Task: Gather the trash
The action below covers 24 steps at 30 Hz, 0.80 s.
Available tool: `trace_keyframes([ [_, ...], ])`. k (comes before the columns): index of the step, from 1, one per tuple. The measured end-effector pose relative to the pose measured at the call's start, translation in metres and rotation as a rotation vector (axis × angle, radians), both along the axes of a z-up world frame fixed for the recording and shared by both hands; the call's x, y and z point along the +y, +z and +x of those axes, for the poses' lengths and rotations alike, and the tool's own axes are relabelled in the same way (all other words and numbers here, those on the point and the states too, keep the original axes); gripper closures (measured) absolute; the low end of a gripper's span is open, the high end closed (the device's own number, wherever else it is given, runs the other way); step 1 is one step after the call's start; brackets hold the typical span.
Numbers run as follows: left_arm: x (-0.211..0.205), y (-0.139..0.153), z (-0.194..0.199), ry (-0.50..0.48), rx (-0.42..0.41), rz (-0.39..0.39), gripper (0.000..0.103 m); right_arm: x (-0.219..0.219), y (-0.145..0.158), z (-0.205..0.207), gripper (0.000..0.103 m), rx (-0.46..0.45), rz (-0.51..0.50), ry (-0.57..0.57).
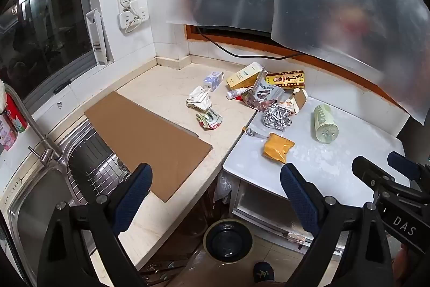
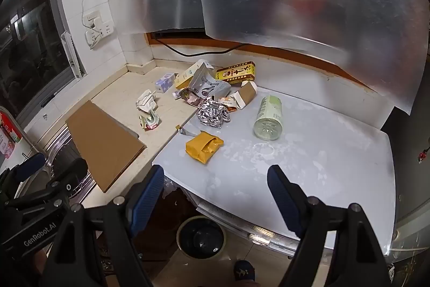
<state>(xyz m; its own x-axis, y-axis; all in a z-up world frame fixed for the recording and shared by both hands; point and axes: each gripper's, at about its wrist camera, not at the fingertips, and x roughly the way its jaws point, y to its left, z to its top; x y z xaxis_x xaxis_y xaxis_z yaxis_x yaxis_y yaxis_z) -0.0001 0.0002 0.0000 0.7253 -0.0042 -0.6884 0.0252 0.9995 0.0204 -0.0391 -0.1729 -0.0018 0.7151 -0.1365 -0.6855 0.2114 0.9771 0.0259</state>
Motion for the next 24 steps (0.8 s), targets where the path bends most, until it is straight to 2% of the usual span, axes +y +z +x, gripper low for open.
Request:
trace_keyframes([
  [24, -0.008, 0.010, 0.003, -0.042, -0.050, 0.017, 0.008, 0.008, 0.006, -0.006, 0.023, -0.021, -0.018, -0.002],
])
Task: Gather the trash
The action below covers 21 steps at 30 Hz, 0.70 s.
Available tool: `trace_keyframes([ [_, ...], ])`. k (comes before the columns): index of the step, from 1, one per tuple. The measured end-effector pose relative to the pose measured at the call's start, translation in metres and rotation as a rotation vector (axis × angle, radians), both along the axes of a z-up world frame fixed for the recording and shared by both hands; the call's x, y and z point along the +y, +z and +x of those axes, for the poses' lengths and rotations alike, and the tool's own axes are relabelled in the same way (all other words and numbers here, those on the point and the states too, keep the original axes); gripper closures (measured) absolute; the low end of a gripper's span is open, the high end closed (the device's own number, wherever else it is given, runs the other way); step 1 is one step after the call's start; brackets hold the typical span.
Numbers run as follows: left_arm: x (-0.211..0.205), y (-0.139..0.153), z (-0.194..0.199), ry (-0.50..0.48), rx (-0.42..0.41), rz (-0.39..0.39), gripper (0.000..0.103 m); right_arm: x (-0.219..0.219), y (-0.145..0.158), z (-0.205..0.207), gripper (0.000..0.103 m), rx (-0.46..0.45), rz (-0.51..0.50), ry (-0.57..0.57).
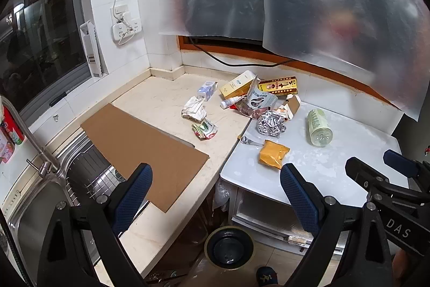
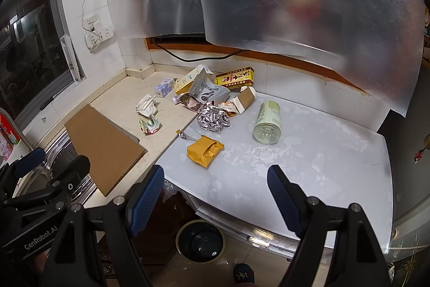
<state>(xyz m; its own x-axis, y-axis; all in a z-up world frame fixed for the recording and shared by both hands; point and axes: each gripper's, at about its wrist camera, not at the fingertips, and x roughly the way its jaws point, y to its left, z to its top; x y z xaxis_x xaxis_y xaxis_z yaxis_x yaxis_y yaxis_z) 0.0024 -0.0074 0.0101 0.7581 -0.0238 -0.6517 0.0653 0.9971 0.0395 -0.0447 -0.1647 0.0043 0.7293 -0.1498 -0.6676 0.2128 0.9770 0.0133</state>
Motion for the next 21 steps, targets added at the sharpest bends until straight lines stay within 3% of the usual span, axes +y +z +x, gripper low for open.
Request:
trace_keyframes([
  [21, -0.0005, -0.0025, -0.0016, -0.016, -0.001, -0.005, 0.009, 0.0004, 0.0018, 0.0008, 0.023, -0.001, 0.008, -0.005],
])
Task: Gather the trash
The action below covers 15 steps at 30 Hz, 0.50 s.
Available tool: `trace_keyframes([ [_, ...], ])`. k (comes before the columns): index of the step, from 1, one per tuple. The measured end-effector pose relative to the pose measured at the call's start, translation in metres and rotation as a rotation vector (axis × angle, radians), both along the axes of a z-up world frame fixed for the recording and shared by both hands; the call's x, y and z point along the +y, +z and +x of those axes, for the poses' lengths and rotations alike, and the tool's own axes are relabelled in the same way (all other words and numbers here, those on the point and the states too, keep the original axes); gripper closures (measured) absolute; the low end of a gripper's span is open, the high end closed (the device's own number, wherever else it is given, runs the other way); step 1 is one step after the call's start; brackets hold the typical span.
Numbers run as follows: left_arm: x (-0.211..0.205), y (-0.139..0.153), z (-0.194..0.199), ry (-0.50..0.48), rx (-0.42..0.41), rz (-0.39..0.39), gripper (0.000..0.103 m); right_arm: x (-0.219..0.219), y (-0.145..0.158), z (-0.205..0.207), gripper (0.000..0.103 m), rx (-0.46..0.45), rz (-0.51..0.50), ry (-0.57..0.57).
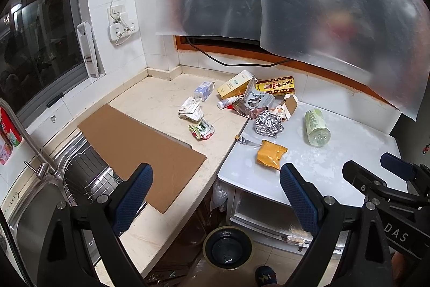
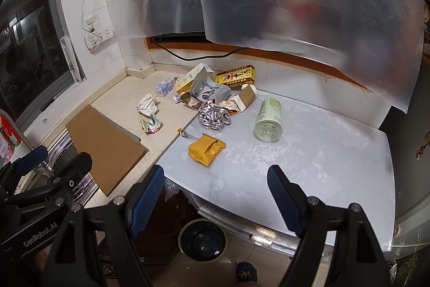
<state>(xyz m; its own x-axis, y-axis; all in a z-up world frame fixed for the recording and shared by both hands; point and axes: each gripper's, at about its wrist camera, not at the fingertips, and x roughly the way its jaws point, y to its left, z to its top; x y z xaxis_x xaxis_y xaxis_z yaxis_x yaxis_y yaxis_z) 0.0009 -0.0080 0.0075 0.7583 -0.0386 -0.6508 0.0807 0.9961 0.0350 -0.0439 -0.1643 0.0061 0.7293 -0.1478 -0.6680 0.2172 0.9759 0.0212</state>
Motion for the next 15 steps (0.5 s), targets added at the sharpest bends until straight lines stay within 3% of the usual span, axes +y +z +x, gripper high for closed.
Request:
trace_keyframes([
  [15, 0.0036, -0.0056, 0.0020, 0.003, 0.021, -0.007, 0.009, 0.0052, -0.0025, 0.0002, 0.023, 0.006, 0.003, 0.005],
])
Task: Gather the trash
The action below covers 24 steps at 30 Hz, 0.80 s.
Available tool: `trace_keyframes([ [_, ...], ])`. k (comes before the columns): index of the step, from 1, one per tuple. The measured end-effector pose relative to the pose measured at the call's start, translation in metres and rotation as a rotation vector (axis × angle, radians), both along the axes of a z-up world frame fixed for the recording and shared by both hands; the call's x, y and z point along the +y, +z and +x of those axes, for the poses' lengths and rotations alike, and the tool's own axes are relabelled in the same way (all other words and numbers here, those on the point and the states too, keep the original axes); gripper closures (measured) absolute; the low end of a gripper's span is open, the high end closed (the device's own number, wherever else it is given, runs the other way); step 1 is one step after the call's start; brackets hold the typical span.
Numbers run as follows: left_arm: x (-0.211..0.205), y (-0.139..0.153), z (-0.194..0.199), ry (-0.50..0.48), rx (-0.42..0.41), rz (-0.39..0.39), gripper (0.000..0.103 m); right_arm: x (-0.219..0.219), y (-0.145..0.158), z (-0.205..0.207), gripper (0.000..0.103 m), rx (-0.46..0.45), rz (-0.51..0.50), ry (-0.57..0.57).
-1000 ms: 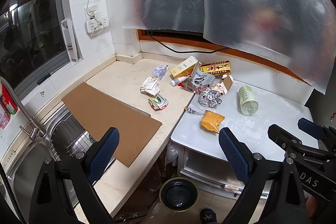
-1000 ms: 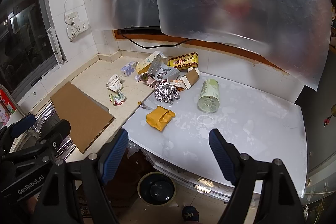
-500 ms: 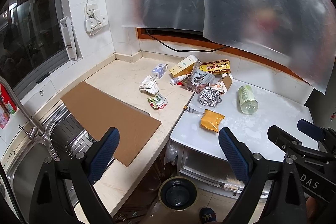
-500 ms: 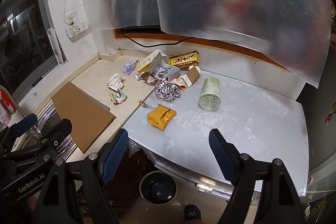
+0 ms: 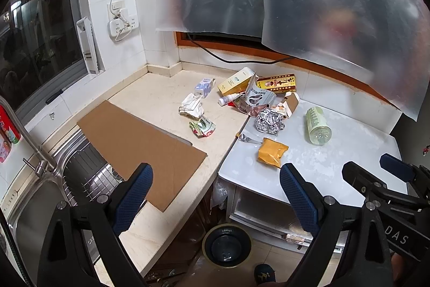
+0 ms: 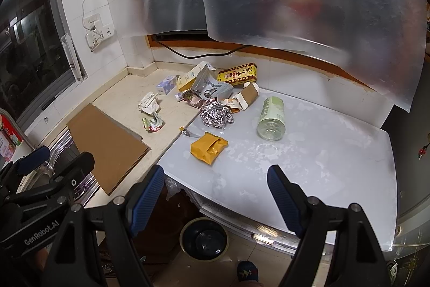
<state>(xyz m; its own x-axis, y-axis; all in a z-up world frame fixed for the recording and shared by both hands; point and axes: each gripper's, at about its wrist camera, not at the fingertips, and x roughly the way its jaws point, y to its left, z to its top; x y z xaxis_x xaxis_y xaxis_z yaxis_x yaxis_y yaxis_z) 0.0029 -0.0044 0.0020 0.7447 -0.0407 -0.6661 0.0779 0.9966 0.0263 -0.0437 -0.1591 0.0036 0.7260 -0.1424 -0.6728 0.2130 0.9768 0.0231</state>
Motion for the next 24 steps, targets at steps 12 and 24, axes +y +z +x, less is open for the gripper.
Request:
trace_keyframes([
  [12, -0.003, -0.001, 0.006, -0.007, 0.015, -0.009, 0.009, 0.001, -0.002, 0.001, 0.023, 0.003, 0.002, -0.003],
  [24, -0.014, 0.001, 0.020, -0.019, 0.034, 0.000, 0.009, -0.020, -0.002, 0.008, 0.023, 0.003, 0.034, -0.010],
])
